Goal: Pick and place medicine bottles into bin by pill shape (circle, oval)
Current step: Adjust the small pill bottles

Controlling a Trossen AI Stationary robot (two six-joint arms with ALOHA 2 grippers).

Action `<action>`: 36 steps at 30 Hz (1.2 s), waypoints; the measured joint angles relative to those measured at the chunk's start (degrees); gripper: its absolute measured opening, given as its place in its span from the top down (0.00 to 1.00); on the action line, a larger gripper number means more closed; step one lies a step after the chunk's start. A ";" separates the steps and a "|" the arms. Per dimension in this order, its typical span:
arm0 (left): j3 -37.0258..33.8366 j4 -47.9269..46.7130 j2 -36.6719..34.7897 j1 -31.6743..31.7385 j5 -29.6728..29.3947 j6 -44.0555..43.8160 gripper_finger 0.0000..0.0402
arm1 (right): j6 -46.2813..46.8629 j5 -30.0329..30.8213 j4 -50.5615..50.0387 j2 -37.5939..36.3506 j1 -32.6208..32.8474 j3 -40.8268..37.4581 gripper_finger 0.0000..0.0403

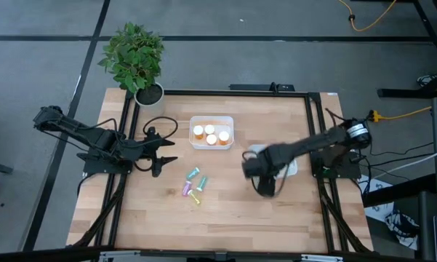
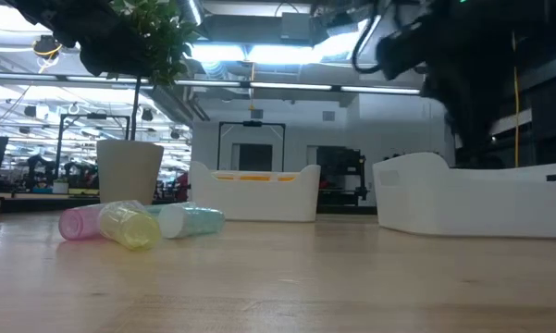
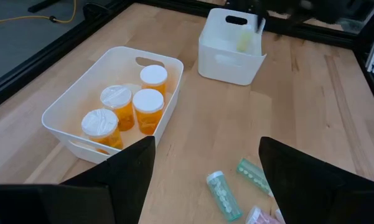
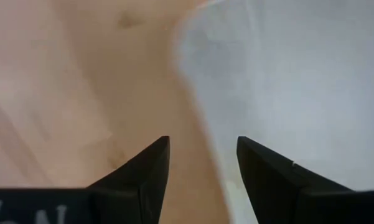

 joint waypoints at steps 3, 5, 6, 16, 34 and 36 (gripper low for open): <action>0.00 -0.01 0.00 0.00 0.00 0.00 0.30 | 0.98 -0.02 5.79 0.00 4.88 -1.73 0.53; 0.00 0.01 0.00 0.00 0.00 0.00 0.30 | 0.95 1.71 13.12 -0.02 7.17 -3.46 0.53; 0.00 0.01 0.00 0.01 0.00 0.00 0.30 | 0.94 2.57 17.29 -0.02 7.86 -4.70 0.53; 0.00 0.00 0.00 -0.01 0.00 0.00 0.30 | -1.86 8.26 30.72 0.00 9.19 -14.36 0.53; 0.00 0.01 0.00 -0.01 0.00 0.00 0.30 | -2.05 13.06 31.89 0.00 9.08 -14.41 0.53; 0.00 0.01 0.00 0.00 0.00 0.00 0.30 | -2.19 11.49 33.03 0.00 9.08 -14.41 0.53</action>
